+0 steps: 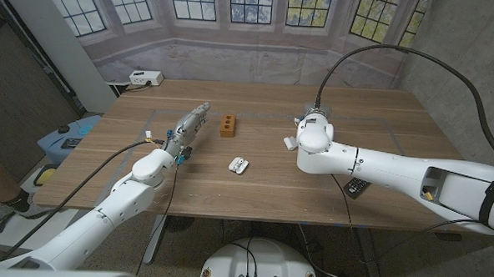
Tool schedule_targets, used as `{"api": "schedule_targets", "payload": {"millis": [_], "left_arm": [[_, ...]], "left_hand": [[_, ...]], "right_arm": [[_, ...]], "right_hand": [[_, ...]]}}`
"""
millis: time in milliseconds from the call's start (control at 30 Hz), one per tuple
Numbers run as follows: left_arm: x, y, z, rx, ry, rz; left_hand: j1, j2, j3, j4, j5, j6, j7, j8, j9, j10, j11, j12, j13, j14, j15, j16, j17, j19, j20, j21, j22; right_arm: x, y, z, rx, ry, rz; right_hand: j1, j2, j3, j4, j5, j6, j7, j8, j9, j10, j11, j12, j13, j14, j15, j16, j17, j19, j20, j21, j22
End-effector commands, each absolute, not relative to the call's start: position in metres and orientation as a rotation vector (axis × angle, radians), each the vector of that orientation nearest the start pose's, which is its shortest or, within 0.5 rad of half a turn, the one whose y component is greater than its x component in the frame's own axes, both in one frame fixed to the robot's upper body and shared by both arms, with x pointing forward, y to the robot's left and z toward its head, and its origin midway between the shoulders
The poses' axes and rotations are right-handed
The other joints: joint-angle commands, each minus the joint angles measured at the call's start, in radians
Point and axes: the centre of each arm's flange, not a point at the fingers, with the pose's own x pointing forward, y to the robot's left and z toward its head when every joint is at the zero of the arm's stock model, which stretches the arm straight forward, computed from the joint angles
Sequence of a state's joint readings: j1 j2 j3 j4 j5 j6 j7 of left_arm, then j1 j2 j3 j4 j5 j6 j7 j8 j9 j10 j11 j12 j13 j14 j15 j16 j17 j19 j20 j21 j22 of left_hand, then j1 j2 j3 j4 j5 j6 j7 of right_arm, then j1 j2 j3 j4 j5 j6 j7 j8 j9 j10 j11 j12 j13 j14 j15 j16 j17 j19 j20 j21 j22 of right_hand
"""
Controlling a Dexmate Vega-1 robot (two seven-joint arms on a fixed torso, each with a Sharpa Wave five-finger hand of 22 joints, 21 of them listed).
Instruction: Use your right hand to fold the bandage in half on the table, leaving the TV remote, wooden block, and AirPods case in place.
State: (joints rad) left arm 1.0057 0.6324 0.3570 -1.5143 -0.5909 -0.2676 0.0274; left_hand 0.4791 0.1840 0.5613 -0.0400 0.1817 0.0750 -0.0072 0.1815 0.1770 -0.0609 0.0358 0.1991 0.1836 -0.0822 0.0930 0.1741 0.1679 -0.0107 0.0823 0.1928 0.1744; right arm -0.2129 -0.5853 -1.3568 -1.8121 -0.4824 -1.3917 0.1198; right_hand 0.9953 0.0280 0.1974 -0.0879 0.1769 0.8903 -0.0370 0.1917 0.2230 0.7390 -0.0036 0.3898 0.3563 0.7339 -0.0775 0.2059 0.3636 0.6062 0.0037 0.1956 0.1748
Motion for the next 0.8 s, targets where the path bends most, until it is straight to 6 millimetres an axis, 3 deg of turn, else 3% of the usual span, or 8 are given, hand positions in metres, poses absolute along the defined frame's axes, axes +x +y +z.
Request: {"api": "schedule_targets", "payload": {"millis": [33,533,800], "left_arm": [[0.606,0.291,-0.055,0.092,-0.576,-0.217],[0.601,0.29,-0.053,0.096,-0.581,-0.208],[0.604,0.283,-0.05,0.097,-0.578,-0.214]], "left_hand": [[0.005,0.003,0.006,-0.001,0.006,0.005,-0.002,0.002,0.003,0.003,0.0,0.006,0.005,0.0,0.005,0.005,0.002,0.005,0.003,0.006,0.003],[0.006,0.002,0.007,-0.001,0.006,0.004,-0.002,0.001,0.003,0.003,0.003,0.006,0.005,-0.001,0.002,0.005,0.002,0.006,0.003,0.006,0.002],[0.005,0.001,0.006,-0.002,0.006,0.004,-0.002,0.001,0.003,0.003,0.001,0.006,0.005,0.0,0.002,0.005,0.002,0.006,0.003,0.006,0.002]], "right_arm": [[0.604,-0.14,0.034,-1.469,-0.039,-0.337],[0.606,-0.146,0.032,-1.439,-0.049,-0.327],[0.608,-0.153,0.037,-1.417,-0.059,-0.33]], "right_hand": [[-0.017,0.003,-0.005,0.004,0.002,-0.022,-0.002,-0.001,0.0,-0.044,0.013,-0.03,-0.009,-0.024,-0.018,-0.008,-0.006,0.002,0.008,0.007,0.004],[-0.038,0.018,-0.006,-0.002,0.002,-0.102,0.009,-0.01,-0.001,-0.119,0.022,-0.097,-0.04,-0.1,0.012,-0.015,-0.027,-0.004,0.023,0.006,0.005],[-0.063,0.028,-0.012,0.007,0.002,-0.122,0.008,-0.008,-0.002,-0.122,0.032,-0.11,-0.05,-0.115,0.023,-0.011,-0.029,-0.017,0.029,0.003,0.005]]}}
